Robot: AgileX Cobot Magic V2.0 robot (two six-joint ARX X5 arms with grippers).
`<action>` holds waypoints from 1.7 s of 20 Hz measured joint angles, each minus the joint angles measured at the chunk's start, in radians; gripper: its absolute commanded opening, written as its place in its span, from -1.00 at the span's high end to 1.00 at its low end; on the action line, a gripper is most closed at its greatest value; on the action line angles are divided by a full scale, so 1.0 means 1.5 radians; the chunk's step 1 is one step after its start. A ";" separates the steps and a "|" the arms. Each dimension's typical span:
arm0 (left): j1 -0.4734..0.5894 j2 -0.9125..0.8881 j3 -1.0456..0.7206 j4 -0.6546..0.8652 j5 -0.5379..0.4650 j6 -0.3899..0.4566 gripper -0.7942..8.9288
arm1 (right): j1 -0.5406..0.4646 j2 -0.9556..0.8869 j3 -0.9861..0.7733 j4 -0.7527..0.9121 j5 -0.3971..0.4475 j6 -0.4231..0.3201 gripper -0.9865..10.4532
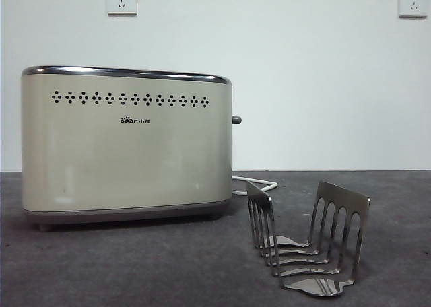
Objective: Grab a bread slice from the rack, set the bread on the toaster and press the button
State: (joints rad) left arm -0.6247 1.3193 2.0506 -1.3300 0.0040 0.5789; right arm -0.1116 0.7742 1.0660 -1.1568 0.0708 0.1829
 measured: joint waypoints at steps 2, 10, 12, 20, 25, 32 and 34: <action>0.000 -0.024 -0.068 0.000 -0.002 0.013 0.86 | 0.000 0.007 0.000 0.000 0.000 0.000 0.83; 0.000 0.025 -0.101 0.000 -0.039 0.054 0.86 | 0.000 0.015 0.000 0.002 0.000 0.000 0.83; 0.000 0.053 -0.101 0.000 -0.045 0.067 0.86 | 0.000 0.015 0.000 0.002 0.000 0.000 0.83; 0.011 0.102 -0.101 0.000 -0.093 0.136 0.86 | 0.000 0.015 0.000 0.014 -0.001 0.000 0.83; 0.031 0.105 -0.101 0.000 -0.093 0.145 0.86 | 0.000 0.015 0.000 0.019 -0.001 0.000 0.83; 0.032 0.147 -0.101 0.000 -0.076 0.153 0.86 | 0.000 0.015 0.000 0.019 -0.001 0.000 0.83; 0.032 0.148 -0.101 0.000 -0.076 0.153 0.86 | 0.000 0.015 0.000 0.019 -0.001 0.000 0.83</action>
State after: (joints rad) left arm -0.5762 1.5410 1.8996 -1.3304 -0.1093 0.8085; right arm -0.1116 0.7963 1.0660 -1.1286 0.0689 0.1825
